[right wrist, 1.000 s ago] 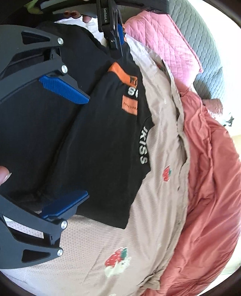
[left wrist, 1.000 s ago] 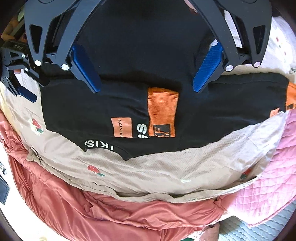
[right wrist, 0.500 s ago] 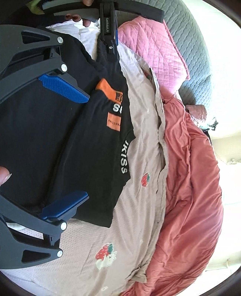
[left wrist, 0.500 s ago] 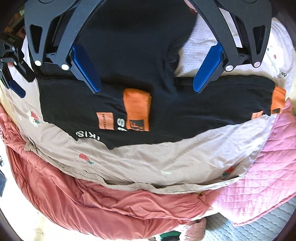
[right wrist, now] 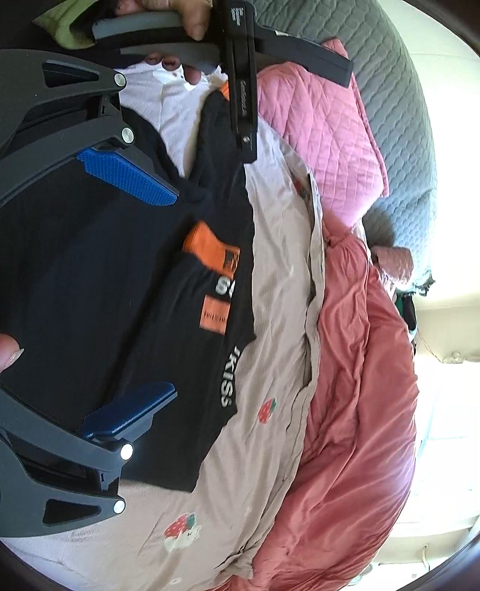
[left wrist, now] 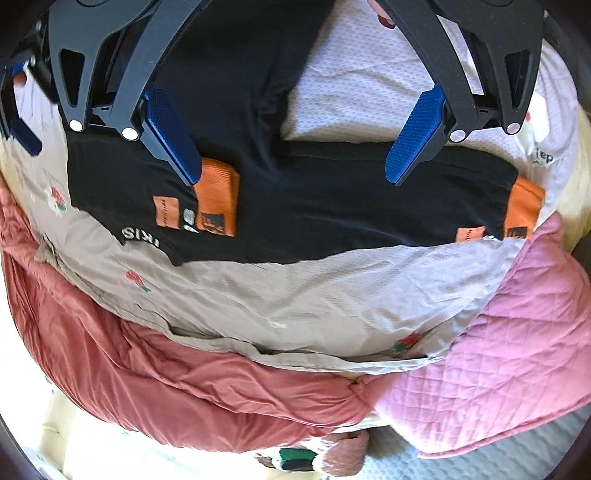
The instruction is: Fold small clothes
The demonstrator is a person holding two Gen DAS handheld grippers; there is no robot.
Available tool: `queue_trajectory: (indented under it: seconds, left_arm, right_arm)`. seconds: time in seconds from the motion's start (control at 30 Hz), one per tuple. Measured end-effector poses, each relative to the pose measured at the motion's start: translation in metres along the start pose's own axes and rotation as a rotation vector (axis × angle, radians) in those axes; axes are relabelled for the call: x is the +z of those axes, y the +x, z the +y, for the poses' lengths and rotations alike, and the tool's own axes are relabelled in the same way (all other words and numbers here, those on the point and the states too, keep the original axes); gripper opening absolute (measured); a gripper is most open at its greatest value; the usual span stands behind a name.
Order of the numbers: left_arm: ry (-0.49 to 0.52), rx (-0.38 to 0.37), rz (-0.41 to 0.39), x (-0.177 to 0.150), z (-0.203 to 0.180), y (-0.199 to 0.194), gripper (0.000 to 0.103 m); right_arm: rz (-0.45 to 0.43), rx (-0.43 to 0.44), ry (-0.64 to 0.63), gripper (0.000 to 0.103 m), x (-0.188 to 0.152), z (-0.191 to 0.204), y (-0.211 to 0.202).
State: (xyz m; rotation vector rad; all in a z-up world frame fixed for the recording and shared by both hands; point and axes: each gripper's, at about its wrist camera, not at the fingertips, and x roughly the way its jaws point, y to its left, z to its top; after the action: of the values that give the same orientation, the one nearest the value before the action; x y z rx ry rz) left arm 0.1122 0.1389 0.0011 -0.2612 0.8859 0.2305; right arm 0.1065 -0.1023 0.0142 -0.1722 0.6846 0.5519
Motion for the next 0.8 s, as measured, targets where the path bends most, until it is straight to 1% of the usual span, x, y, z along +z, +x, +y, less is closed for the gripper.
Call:
queue_trajectory:
  seconds: [0.17,0.27,0.37,0.57,0.8]
  left_arm:
    - [-0.051,0.026,-0.005,0.005,0.025,-0.002,0.094]
    - [-0.082,0.012,-0.009,0.008,0.038,-0.004,0.094]
    - [-0.088,0.022,-0.024,0.012,0.048,-0.009,0.094]
    - [-0.120,0.074,-0.021,0.019,0.077,-0.013,0.094]
    - [-0.176,0.152,-0.030,0.023,0.117,-0.019,0.094]
  right_arm:
    - [0.020,0.022,0.022,0.096,0.005,0.021,0.007]
    - [0.038,0.022,-0.006,0.096,0.007,0.038,0.013]
    - [0.051,0.020,-0.027,0.096,0.010,0.053,0.018]
    - [0.084,0.029,-0.034,0.096,0.016,0.075,0.029]
    - [0.093,0.041,-0.061,0.096,0.027,0.101,0.037]
